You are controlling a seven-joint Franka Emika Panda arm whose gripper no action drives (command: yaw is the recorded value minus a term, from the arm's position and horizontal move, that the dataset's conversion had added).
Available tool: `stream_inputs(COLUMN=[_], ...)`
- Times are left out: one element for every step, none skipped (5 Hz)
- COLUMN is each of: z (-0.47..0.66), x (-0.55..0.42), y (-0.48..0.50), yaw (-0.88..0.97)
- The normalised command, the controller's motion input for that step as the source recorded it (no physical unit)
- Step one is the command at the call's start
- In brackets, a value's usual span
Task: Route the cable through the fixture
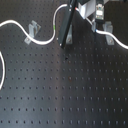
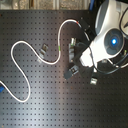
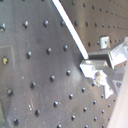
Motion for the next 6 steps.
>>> stream_inputs(z=[-0.24,-0.41,-0.38,-0.26,-0.13,-0.06], x=[0.05,0.074,0.05,0.055,0.001,0.001], y=[-0.3,-0.221,-0.1,-0.044,0.001,0.0], yaw=[-0.49,-0.39,-0.27,-0.29,-0.49,-0.89])
